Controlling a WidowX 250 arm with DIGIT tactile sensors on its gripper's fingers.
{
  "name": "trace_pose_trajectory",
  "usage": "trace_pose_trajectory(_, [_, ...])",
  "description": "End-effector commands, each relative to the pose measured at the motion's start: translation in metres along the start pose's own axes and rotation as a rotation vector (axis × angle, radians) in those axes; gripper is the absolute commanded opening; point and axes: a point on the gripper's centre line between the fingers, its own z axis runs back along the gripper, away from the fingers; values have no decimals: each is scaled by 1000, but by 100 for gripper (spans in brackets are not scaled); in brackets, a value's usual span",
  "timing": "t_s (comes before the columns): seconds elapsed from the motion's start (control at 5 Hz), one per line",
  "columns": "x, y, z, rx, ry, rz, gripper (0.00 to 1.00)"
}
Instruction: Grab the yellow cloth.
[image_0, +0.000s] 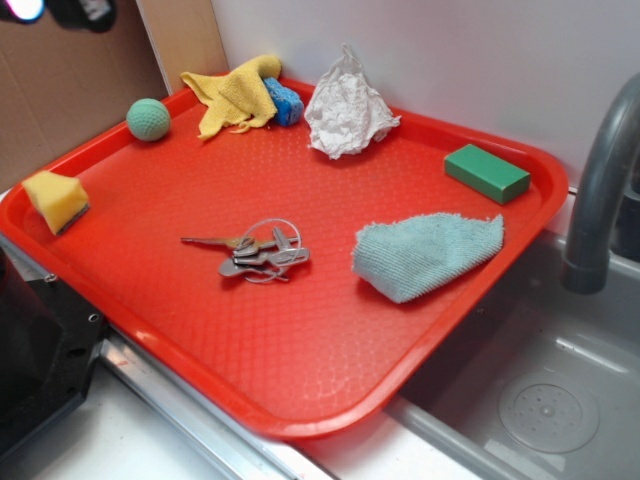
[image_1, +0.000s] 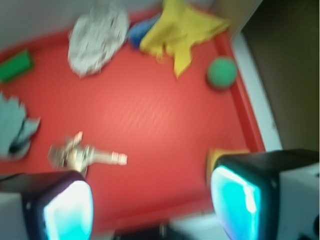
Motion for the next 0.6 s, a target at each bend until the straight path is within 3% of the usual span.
trace_pose_trajectory(0.0, [38,25,-21,38,-150,167,100])
trace_pose_trajectory(0.2, [38,25,-21,38,-150,167,100])
trace_pose_trajectory(0.4, [68,36,-69,96,-170,225,100])
